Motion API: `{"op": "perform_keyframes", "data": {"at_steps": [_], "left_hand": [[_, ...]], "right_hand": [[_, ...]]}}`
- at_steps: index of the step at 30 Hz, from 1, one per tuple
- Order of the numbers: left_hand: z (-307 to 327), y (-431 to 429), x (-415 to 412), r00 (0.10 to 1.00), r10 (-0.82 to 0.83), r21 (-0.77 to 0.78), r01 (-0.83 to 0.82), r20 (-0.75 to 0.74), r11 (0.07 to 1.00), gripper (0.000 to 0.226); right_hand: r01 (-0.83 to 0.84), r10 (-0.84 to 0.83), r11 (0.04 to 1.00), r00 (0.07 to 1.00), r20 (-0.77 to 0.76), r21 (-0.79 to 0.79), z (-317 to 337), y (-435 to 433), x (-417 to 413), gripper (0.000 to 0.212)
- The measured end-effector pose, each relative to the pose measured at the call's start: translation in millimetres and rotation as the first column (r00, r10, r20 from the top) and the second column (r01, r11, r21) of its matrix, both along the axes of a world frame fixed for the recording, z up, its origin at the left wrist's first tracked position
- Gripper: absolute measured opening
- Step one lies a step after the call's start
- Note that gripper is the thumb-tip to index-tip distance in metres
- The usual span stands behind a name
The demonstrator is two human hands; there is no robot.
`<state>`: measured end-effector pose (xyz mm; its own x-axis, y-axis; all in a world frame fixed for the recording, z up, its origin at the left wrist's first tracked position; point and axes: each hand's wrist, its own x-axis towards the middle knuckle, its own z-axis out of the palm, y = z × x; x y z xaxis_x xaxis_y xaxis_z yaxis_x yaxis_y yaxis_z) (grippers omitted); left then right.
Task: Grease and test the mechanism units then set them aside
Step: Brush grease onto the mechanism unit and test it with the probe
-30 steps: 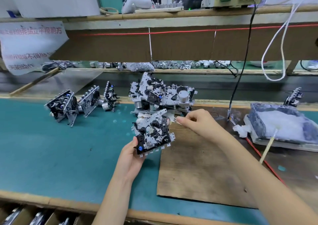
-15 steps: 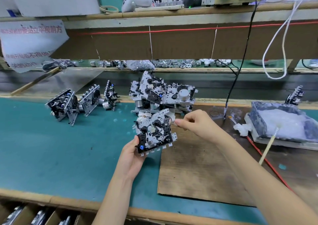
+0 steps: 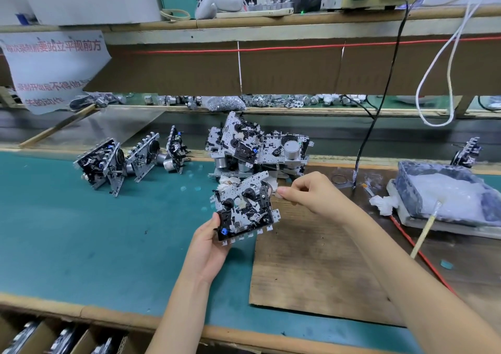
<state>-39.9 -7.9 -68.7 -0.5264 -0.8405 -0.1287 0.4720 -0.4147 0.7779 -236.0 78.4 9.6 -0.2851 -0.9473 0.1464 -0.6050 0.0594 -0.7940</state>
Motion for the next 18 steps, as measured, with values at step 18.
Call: {"op": "perform_keyframes", "data": {"at_steps": [18], "left_hand": [[-1.4,-0.8,-0.2,1.000,-0.006,-0.014,0.006,0.005,1.000,0.052]], "right_hand": [[-0.004,0.003,0.999,1.000,0.011,0.042,2.9,0.9,-0.7,0.048]]}}
